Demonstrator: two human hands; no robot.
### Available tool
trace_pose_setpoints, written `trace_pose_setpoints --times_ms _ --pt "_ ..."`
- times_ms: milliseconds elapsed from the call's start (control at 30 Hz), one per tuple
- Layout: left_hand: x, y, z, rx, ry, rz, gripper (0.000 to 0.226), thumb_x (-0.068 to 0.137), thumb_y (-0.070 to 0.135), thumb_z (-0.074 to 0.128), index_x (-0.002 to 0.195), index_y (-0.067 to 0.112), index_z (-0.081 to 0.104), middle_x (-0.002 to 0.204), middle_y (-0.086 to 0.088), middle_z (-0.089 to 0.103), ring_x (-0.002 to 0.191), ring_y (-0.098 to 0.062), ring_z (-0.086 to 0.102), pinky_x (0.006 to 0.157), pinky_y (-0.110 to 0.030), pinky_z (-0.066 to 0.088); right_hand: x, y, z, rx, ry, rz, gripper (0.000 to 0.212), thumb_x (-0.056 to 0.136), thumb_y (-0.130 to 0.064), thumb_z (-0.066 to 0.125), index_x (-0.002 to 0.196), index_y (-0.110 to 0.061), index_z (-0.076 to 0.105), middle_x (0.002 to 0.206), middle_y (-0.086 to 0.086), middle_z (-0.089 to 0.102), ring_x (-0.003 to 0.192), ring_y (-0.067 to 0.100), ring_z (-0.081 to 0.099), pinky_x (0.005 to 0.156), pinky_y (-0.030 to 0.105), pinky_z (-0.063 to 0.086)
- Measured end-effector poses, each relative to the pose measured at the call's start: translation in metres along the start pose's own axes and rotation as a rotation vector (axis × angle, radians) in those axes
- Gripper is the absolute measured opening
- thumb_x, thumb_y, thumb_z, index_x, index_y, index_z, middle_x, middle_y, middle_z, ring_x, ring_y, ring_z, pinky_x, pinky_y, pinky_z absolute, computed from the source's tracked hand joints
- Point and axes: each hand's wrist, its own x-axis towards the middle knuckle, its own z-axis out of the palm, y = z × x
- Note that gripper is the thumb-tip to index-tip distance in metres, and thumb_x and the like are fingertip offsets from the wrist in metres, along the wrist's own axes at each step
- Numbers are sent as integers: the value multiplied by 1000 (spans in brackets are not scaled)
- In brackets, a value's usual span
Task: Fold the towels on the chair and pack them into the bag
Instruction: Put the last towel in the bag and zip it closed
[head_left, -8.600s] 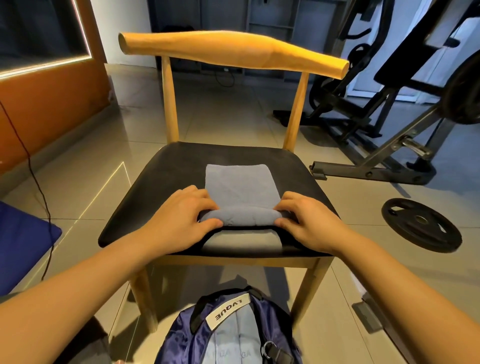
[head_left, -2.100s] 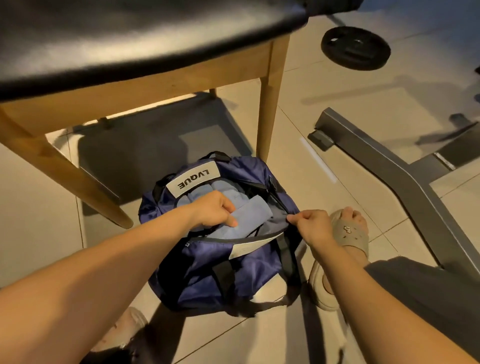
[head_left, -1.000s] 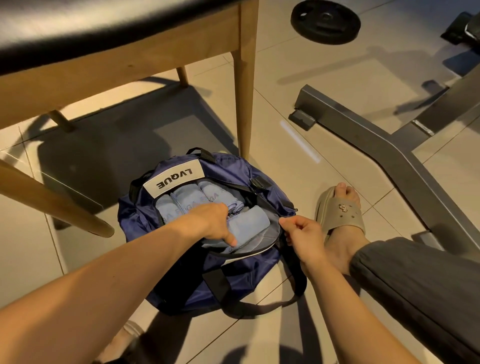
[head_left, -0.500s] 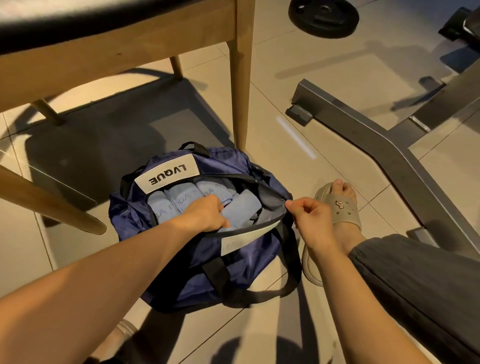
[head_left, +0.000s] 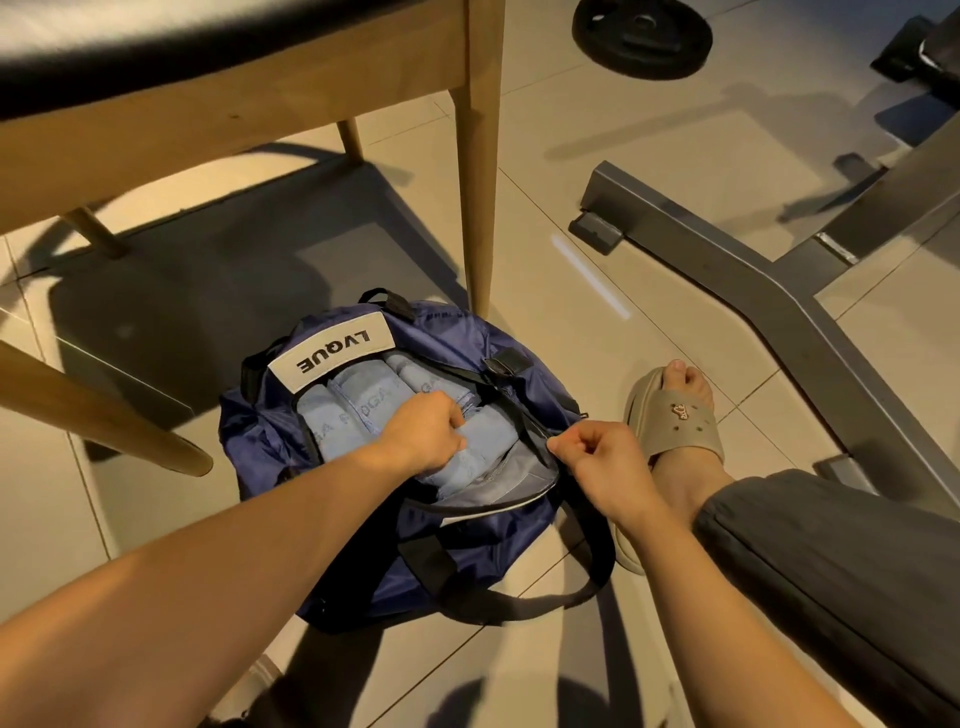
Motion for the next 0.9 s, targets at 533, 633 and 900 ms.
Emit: trace_pose_setpoints --times_ms 533,633,900 --pt "-18 -16 -7 115 -181 -56 16 80 18 80 86 12 66 71 -1 61 78 -24 63 63 -27 41 -6 -1 1 70 9 34 28 94 -13 71 71 2 67 57 -7 49 52 4 42 59 22 40" --pt "-19 -17 2 169 -74 -59 22 83 22 79 84 11 60 91 -12 67 97 -33 66 72 -33 46 -7 -3 5 36 -1 31 31 94 -13 70 68 2 65 55 -11 50 52 1 43 60 21 41" --pt "-30 -14 -18 348 -98 4 26 80 30 82 97 18 66 96 -3 68 94 -27 66 70 -30 46 -4 -6 14 -61 40 6 38 93 -18 70 57 -18 57 54 -8 52 55 8 49 61 29 44"
